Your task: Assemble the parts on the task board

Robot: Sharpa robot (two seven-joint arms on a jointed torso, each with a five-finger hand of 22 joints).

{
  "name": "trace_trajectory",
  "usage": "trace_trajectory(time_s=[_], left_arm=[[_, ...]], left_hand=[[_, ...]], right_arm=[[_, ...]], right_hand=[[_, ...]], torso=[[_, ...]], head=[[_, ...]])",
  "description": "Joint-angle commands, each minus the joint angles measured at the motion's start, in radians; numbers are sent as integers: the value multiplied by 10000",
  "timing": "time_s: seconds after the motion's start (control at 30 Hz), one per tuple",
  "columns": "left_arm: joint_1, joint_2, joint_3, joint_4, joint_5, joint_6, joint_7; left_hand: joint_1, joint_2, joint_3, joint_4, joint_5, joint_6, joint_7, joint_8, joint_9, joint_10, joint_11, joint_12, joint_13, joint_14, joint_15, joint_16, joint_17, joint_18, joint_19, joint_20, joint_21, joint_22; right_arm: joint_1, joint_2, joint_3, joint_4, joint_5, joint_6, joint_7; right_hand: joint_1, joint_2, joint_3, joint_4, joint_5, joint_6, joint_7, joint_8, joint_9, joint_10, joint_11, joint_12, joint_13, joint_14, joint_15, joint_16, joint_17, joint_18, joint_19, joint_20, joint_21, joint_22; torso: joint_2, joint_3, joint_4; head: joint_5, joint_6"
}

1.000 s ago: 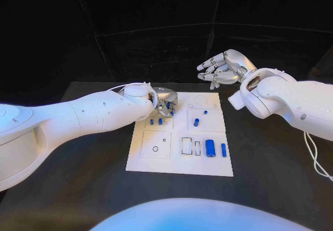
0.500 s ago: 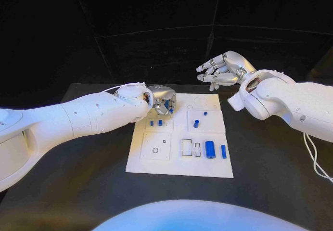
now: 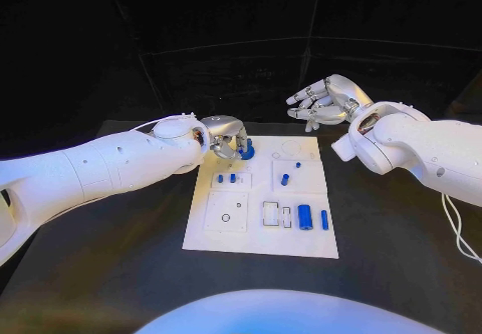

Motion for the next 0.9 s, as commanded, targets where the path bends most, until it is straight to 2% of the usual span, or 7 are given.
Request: trace_trajectory(time_s=[0.03,0.2,0.37,0.57,0.9], left_arm=[[9,-170,16,90,250,307,94],[-17,-379,12,108,270,453,53],[-115,-495,8,19,276,520,13],[-204,-504,7,-50,278,549,-4],[-238,-466,6,-122,279,733,-70]], left_hand=[[-39,-47,73,-6,8,68,-2,-50,-2,74,22,-71,6,229,-86,41,-26,-173,-13,-63,30,21],[-60,-65,71,-6,8,75,-2,-60,-3,85,24,-87,6,229,-83,40,-30,-174,-15,-62,34,28],[-73,-74,70,-6,8,80,-4,-66,-3,94,24,-98,6,226,-82,33,-49,-175,-17,-61,35,31],[-73,-74,70,-6,8,80,-4,-66,-3,94,24,-98,6,226,-82,33,-49,-175,-17,-61,35,31],[-83,-83,71,-7,9,86,-5,-72,-3,102,23,-109,7,227,-82,34,-51,-174,-20,-61,35,32]], right_arm=[[19,-13,7,11,25,51,69],[19,-22,7,11,25,59,62],[19,-31,7,12,25,65,54],[19,-22,7,6,25,71,51],[18,-7,6,-5,25,74,51]], right_hand=[[-23,-58,71,15,41,-65,2,-30,4,-64,1,16,-16,-56,-10,-37,11,52,60,4,-57,-12],[-23,-58,71,15,41,-65,2,-30,4,-64,1,16,-16,-56,-10,-37,11,52,60,4,-57,-12],[-23,-58,71,15,41,-65,2,-30,4,-64,1,16,-16,-56,-10,-37,11,52,60,4,-57,-12],[-23,-58,71,15,41,-65,2,-30,4,-64,1,16,-16,-56,-10,-37,11,52,60,4,-57,-12],[-23,-58,71,15,41,-65,2,-30,4,-64,1,16,-16,-56,-10,-37,11,52,60,4,-57,-12]], torso=[[3,3,7],[7,-8,-10],[4,-1,-17],[12,-3,-21],[13,8,-26]], head=[[18,4],[26,-1],[41,11],[54,-5],[50,-30]])
